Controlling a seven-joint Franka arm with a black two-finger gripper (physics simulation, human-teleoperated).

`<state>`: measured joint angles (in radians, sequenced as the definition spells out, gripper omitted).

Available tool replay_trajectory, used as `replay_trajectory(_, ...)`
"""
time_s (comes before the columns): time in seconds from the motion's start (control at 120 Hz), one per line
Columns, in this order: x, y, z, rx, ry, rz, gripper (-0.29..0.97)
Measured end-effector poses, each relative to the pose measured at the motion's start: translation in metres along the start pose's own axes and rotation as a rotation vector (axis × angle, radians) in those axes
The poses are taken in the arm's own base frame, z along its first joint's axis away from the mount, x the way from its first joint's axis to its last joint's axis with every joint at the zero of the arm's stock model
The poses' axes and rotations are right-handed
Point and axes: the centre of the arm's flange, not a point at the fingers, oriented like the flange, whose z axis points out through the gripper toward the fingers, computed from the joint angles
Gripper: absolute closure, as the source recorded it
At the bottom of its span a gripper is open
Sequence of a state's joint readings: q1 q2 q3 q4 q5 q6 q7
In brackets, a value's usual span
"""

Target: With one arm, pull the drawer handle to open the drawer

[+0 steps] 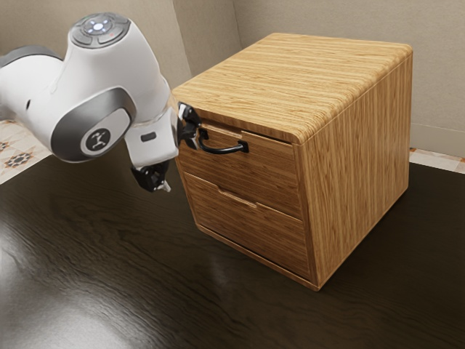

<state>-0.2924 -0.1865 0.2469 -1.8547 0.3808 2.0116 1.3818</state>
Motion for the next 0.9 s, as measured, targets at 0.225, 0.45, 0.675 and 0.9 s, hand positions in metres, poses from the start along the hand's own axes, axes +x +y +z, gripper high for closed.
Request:
replay_trajectory(0.225, -0.002, 0.000, 0.004, -0.003, -0.003, 0.018, -0.18)
replay_trajectory(0.45, -0.003, 0.002, -0.015, 0.029, 0.008, 0.034, 0.05)
replay_trajectory(0.675, -0.019, 0.007, -0.052, 0.092, 0.021, 0.022, 0.03)
replay_trajectory(0.9, 0.025, 0.016, -0.087, 0.126, 0.038, 0.109, 0.02)
